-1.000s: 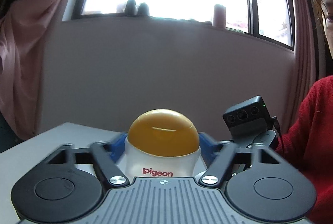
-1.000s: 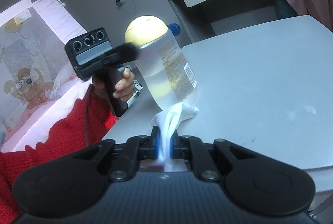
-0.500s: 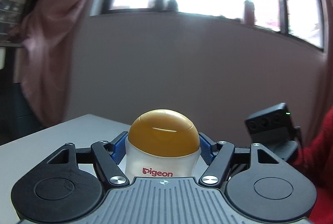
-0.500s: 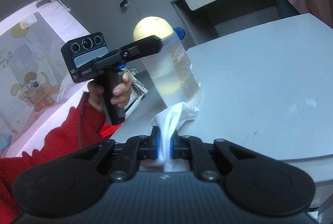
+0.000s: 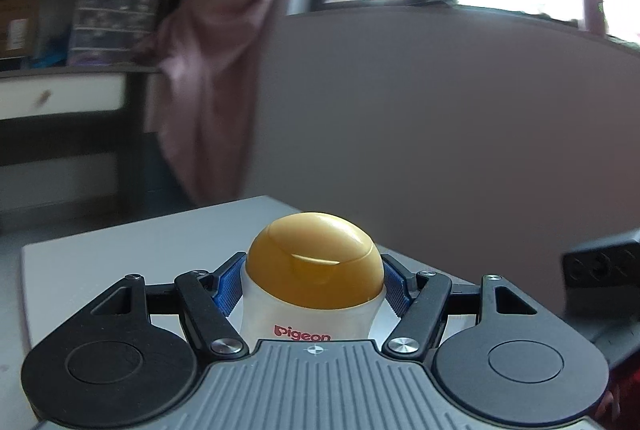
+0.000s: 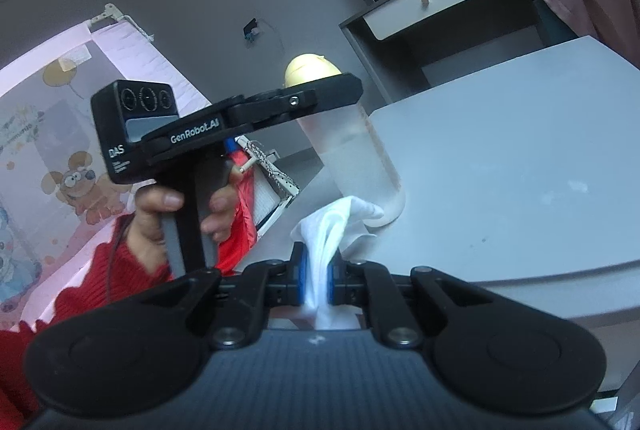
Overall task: Clean container
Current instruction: 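Wipe the bottle's side with the right gripper's cloth while the left gripper holds it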
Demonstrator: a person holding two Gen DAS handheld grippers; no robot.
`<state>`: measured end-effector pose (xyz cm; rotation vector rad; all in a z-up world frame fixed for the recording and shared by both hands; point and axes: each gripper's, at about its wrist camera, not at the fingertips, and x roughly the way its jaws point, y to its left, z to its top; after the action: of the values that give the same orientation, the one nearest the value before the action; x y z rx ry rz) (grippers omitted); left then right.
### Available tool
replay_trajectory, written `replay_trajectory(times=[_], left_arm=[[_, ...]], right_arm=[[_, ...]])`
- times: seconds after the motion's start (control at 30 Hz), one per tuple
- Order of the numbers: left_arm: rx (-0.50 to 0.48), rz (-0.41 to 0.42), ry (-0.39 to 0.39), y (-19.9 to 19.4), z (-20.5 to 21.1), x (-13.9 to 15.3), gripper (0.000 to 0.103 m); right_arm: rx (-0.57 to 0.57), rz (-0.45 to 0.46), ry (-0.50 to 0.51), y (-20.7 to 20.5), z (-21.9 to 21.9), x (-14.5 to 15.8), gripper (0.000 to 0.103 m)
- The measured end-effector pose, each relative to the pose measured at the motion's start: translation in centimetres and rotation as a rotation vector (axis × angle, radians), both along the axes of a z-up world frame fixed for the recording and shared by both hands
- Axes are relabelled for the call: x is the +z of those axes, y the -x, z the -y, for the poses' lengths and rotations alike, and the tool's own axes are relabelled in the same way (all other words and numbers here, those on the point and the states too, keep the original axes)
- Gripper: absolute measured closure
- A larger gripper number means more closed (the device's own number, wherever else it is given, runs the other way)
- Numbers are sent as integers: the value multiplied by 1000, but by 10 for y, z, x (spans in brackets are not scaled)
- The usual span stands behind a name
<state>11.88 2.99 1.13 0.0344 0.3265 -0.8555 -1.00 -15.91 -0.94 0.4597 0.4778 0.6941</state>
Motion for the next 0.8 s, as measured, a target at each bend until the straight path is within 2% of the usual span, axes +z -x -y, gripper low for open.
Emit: replay_trajectory(times=[0.4, 0.53, 0.8], left_arm=[[343, -20, -37, 28, 20, 34, 34], [426, -30, -43, 32, 29, 43, 34], [529, -43, -61, 36, 40, 58, 34]], right_arm=[[7, 30, -11, 12, 1, 2, 93], [4, 37, -12, 16, 2, 1, 93], [-13, 43, -16, 17, 5, -3, 93]])
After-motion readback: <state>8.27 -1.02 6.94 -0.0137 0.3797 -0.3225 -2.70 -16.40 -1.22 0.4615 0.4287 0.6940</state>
